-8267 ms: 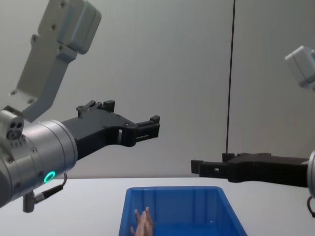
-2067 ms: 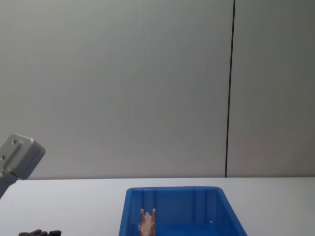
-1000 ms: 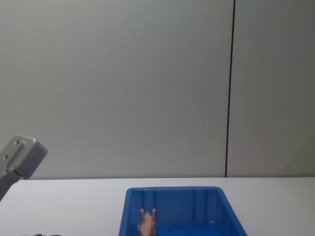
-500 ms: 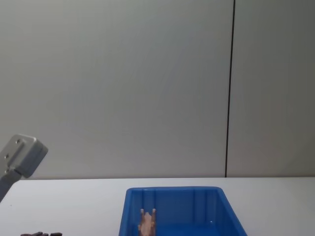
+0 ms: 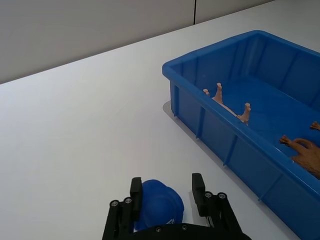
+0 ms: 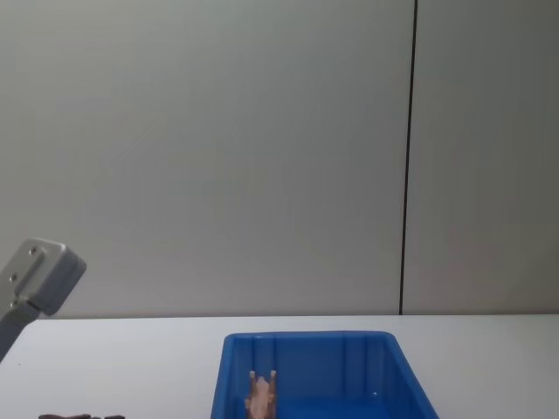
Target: Pick up the two dolls from the table and place them into the box.
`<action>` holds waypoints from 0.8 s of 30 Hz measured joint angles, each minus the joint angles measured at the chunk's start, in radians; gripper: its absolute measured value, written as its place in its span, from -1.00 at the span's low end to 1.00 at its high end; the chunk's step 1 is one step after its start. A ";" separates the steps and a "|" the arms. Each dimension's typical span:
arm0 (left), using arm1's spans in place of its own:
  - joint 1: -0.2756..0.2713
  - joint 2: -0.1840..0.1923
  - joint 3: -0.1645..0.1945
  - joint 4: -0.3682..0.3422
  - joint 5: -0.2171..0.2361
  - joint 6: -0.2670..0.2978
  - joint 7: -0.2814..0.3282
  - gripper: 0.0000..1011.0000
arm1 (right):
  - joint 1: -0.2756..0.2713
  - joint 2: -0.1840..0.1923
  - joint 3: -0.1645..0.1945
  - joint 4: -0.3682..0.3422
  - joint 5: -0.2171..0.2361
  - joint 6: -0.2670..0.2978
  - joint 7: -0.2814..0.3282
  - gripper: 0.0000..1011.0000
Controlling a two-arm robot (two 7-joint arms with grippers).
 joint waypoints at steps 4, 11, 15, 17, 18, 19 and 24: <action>0.000 0.000 0.000 0.000 0.000 -0.001 0.000 0.05 | 0.000 0.000 0.000 0.000 0.000 0.000 0.000 0.98; -0.001 -0.001 0.000 0.001 0.000 -0.002 0.000 -0.41 | 0.000 0.000 0.000 0.000 0.000 0.000 0.000 0.98; -0.001 -0.001 0.000 0.002 0.000 -0.002 0.000 -0.47 | 0.000 0.000 0.000 0.000 0.000 0.000 0.000 0.98; -0.001 -0.001 0.000 0.002 0.000 -0.003 0.000 -0.51 | 0.000 0.000 0.000 0.000 0.000 0.000 0.000 0.98; -0.001 -0.002 0.000 0.002 0.000 -0.003 0.000 -0.51 | 0.000 0.000 0.000 0.000 0.000 0.000 0.000 0.98; -0.001 -0.002 0.000 0.002 0.000 -0.003 0.000 -0.52 | 0.000 0.000 0.000 0.000 0.000 0.000 0.000 0.98; -0.002 -0.002 0.000 0.002 0.000 -0.008 0.000 -0.59 | 0.000 0.000 0.000 0.000 0.000 0.000 0.000 0.98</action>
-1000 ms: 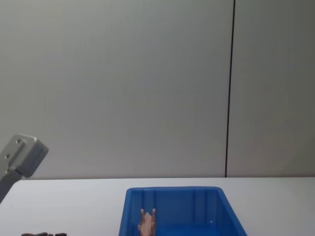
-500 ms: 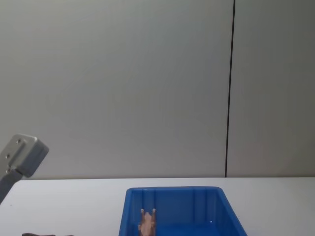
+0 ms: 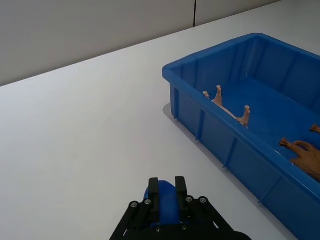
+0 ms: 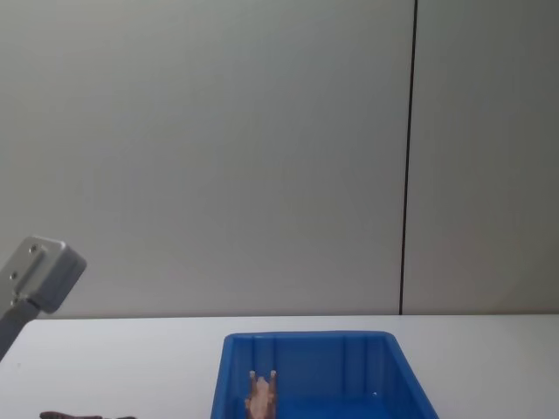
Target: Pick up the two dolls from the table and place them into the box.
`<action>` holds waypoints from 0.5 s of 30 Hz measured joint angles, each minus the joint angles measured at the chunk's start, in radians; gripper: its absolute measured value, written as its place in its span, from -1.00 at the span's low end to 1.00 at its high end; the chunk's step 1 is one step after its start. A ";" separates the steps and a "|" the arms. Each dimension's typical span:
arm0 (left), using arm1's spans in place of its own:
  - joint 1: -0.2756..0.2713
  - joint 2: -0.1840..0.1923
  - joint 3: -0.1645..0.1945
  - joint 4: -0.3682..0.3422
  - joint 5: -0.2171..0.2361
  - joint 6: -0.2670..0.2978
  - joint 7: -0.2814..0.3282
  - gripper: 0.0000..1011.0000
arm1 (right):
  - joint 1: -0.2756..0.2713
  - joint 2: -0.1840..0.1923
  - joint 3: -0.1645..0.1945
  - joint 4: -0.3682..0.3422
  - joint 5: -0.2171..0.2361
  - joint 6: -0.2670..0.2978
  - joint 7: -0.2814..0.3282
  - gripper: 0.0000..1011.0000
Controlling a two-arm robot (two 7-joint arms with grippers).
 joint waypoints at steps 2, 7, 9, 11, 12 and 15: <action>0.000 0.000 -0.001 0.000 0.000 -0.005 0.000 -0.60 | 0.000 0.000 0.000 0.000 0.000 0.000 0.000 0.98; -0.003 -0.001 -0.004 -0.002 -0.003 -0.030 0.004 -0.66 | 0.000 0.000 0.000 0.000 0.000 0.000 0.000 0.98; -0.004 -0.001 -0.007 -0.004 -0.006 -0.049 0.005 -0.68 | 0.000 0.000 0.000 0.000 0.000 0.000 0.000 0.98; -0.007 -0.001 -0.011 -0.009 -0.009 -0.067 0.006 -0.70 | 0.000 0.000 0.000 0.000 0.000 0.000 0.000 0.98; -0.008 -0.001 -0.012 -0.010 -0.010 -0.075 0.006 -0.71 | 0.000 0.000 0.000 0.000 0.000 0.000 0.000 0.98; -0.013 -0.002 -0.017 -0.016 -0.016 -0.101 0.004 -0.74 | 0.000 0.000 0.000 0.000 0.000 0.000 0.000 0.98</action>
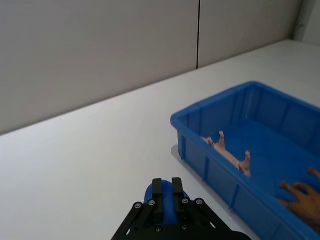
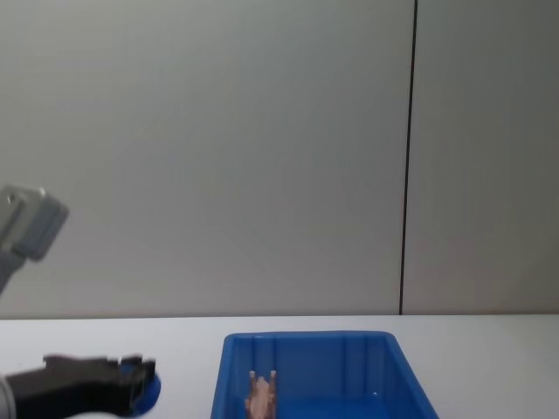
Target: Pick up the two dolls from the table and place them into the box.
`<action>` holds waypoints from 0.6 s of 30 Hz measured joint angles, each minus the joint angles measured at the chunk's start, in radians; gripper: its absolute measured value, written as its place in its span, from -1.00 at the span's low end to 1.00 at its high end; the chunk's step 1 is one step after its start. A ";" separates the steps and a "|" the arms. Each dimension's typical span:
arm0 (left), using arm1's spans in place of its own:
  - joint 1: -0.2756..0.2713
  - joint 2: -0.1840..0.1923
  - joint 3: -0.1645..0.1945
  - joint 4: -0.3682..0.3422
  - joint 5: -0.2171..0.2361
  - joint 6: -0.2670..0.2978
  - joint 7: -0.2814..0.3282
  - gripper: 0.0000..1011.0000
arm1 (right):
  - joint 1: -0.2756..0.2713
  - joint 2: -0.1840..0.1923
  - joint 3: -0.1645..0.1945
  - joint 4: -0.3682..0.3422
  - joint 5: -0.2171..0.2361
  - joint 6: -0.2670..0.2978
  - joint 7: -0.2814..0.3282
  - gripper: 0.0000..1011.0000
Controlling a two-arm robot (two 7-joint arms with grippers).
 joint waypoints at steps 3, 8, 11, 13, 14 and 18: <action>-0.006 -0.001 -0.005 -0.006 -0.009 -0.030 -0.008 -0.77 | 0.000 0.000 0.000 0.000 0.000 0.000 0.000 0.98; -0.020 -0.005 -0.013 -0.017 -0.026 -0.070 -0.031 -0.79 | 0.000 0.000 0.000 0.000 0.000 0.000 0.000 0.98; -0.035 -0.011 -0.019 -0.023 -0.046 -0.101 -0.064 -0.79 | 0.000 0.000 0.000 0.000 0.000 0.000 0.000 0.98; -0.042 -0.013 -0.021 -0.025 -0.055 -0.111 -0.080 -0.79 | 0.000 0.000 0.000 0.000 0.000 0.000 0.000 0.98; -0.048 -0.016 -0.022 -0.027 -0.064 -0.118 -0.096 -0.79 | 0.000 0.000 0.000 0.000 0.000 0.000 0.000 0.98; -0.063 -0.022 -0.024 -0.028 -0.085 -0.129 -0.140 -0.79 | 0.000 0.000 0.000 0.000 0.000 0.000 0.000 0.98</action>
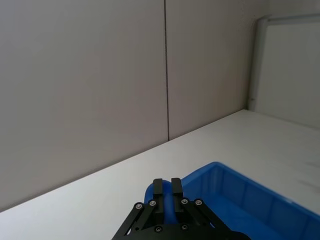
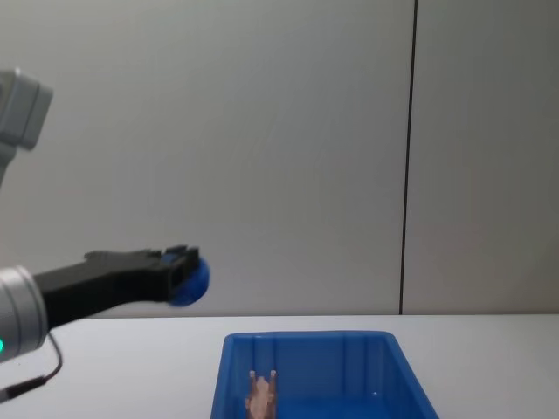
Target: Pick up the two dolls from the table and place them into the box.
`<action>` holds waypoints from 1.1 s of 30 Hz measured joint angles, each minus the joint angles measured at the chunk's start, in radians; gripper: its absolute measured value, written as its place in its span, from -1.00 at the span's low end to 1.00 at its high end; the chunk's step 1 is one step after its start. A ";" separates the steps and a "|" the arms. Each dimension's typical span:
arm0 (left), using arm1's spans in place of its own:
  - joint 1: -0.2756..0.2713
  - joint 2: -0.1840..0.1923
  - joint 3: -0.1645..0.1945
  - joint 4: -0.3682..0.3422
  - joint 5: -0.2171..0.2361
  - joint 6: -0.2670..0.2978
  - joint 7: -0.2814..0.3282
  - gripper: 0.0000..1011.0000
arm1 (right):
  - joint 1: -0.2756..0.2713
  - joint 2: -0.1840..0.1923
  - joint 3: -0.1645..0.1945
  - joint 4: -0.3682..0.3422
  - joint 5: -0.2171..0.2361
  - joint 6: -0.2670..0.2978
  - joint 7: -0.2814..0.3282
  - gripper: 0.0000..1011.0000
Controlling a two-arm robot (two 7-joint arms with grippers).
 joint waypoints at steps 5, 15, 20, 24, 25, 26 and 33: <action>-0.022 -0.011 -0.001 0.000 -0.027 0.000 -0.066 -0.79 | 0.000 0.000 0.000 0.000 0.000 0.000 0.000 0.98; -0.064 -0.031 0.009 0.015 -0.057 0.050 -0.198 -0.79 | 0.000 0.000 0.000 0.000 0.000 0.000 0.000 0.98; -0.083 -0.041 0.018 0.031 -0.059 0.089 -0.265 -0.79 | 0.000 0.000 0.000 0.000 0.000 0.000 0.000 0.98; -0.100 -0.050 0.027 0.049 -0.053 0.125 -0.317 -0.79 | 0.000 0.000 0.000 0.000 0.000 0.000 0.000 0.98; -0.105 -0.053 0.031 0.056 -0.049 0.137 -0.335 -0.79 | 0.000 0.000 0.000 0.000 0.000 0.000 0.000 0.98; -0.108 -0.054 0.033 0.059 -0.046 0.143 -0.342 -0.79 | 0.000 0.000 0.000 0.000 0.000 0.000 0.000 0.98; -0.125 -0.066 0.049 0.085 -0.027 0.177 -0.392 -0.73 | 0.000 0.000 0.000 0.000 0.000 0.000 0.000 0.98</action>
